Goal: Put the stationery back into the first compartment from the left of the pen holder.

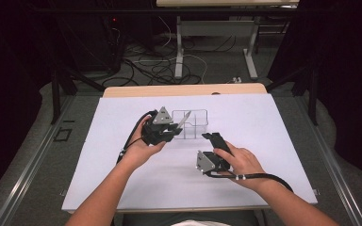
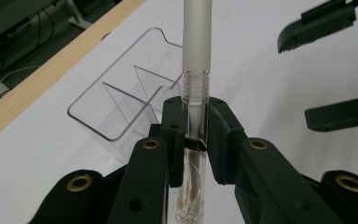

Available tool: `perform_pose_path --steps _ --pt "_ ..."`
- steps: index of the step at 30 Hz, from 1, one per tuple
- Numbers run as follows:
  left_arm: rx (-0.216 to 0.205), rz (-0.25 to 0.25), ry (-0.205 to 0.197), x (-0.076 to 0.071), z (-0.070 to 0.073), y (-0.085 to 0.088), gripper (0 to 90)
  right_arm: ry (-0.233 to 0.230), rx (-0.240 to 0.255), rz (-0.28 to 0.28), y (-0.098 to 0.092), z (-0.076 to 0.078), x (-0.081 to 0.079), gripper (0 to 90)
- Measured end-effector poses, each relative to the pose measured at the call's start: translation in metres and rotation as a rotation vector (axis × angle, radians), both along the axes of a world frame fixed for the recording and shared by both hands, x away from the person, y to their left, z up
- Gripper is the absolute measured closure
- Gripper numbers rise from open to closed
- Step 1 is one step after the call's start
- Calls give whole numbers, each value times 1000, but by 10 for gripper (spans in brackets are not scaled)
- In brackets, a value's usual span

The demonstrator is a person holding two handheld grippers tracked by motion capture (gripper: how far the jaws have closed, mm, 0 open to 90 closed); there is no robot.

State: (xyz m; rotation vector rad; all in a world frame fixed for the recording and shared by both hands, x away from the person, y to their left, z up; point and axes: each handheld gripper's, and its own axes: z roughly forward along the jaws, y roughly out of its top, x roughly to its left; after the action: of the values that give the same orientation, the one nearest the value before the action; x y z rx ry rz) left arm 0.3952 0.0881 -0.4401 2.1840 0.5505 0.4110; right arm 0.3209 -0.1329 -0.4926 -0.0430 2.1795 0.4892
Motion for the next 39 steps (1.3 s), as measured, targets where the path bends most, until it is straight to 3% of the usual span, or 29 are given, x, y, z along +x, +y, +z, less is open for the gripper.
perform_pose_path --steps 1,3,4,5,7,8,11,18,25,29,39 --pt "-10 3 0 1 1 0 786 5 38 -5 -2 -4 2 195" --pt "-54 25 -2 3 3 -1 786 48 22 -48 -7 -3 3 179" --pt "-61 25 4 5 5 0 786 72 60 -82 -10 -5 2 173" --pt "-79 38 -6 6 5 0 786 71 43 -90 -12 -4 4 169" --pt "-91 47 -4 9 9 1 786 101 148 -82 -18 -11 10 159" --pt "-110 60 -16 11 10 0 786 131 129 -137 -20 -9 9 155" --pt "-152 88 -28 16 17 1 786 161 216 -176 -27 -12 12 148" --pt "-223 129 -61 24 28 1 786 229 341 -235 -42 -12 19 126" --pt "-304 180 -56 34 23 -1 786 308 465 -289 -52 -13 24 40" --pt "-329 208 -63 39 20 -4 786 338 523 -310 -56 -14 27 24" --pt "-327 249 -64 49 8 -15 786 400 599 -338 -61 -17 29 0"
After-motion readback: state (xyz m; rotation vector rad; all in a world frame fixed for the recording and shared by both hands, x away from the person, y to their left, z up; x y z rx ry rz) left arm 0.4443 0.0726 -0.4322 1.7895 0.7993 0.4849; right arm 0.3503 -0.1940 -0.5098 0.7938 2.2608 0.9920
